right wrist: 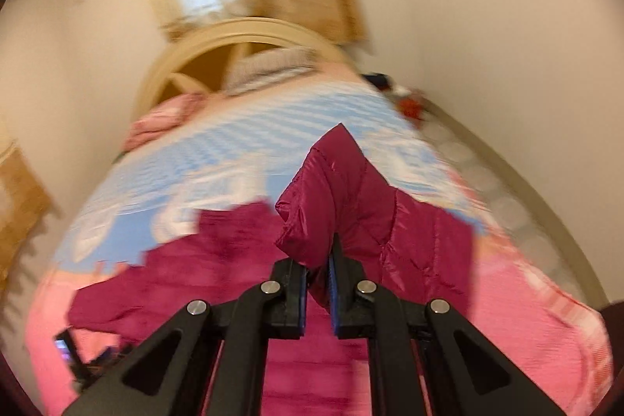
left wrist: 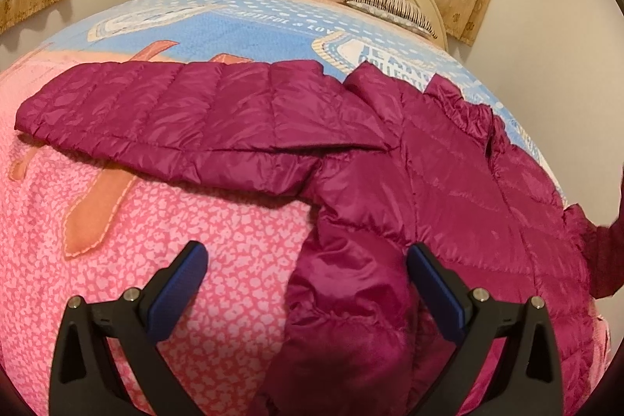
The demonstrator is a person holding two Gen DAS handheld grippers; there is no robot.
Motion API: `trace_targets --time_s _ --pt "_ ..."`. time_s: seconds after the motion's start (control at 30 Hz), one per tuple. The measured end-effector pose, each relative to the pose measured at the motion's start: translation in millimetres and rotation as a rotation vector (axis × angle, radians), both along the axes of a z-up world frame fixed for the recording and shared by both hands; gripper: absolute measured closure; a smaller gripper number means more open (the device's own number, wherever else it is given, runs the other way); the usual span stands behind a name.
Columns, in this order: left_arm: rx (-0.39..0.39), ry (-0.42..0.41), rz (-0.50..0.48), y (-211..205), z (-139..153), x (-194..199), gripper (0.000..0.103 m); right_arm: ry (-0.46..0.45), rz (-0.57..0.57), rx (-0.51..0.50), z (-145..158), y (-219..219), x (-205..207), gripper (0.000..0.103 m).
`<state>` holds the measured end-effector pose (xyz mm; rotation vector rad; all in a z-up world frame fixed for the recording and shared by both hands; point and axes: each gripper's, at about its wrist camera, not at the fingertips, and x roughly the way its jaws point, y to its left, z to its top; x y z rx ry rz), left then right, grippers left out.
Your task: Fold large clothes
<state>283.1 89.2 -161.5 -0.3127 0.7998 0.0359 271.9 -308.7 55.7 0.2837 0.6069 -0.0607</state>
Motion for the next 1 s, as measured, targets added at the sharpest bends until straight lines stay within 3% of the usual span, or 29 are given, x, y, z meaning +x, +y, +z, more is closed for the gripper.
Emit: trace_targets --time_s 0.17,0.33,0.47,0.57,0.63,0.7,0.73,0.83,0.9,1.0 --pt "-0.031 -0.026 0.003 5 3 -5 0.0 -0.025 0.198 0.031 -11 113 32 0.095" --pt "-0.037 -0.044 0.018 12 6 -22 0.0 0.045 0.332 0.098 -69 191 64 0.095" --pt "-0.075 -0.067 0.086 30 5 -37 0.0 0.096 0.399 0.113 -115 234 83 0.095" --pt "-0.092 -0.06 0.092 33 2 -33 0.0 0.147 0.403 0.109 -147 243 91 0.091" --pt "-0.049 -0.048 0.08 25 2 -30 0.0 0.213 0.426 0.152 -169 245 96 0.079" --pt "-0.028 -0.041 0.052 19 2 -26 0.0 0.254 0.48 0.282 -186 242 98 0.038" --pt "-0.02 -0.037 0.042 16 2 -24 0.0 0.249 0.495 0.326 -188 241 101 0.032" --pt "-0.013 -0.03 0.032 15 1 -23 0.0 0.233 0.53 0.395 -180 238 98 0.03" --pt "-0.019 -0.028 0.029 17 1 -23 0.0 0.15 0.526 0.418 -160 219 85 0.03" --pt "0.0 -0.018 0.011 15 4 -23 0.0 0.085 0.397 0.309 -132 172 62 0.038"
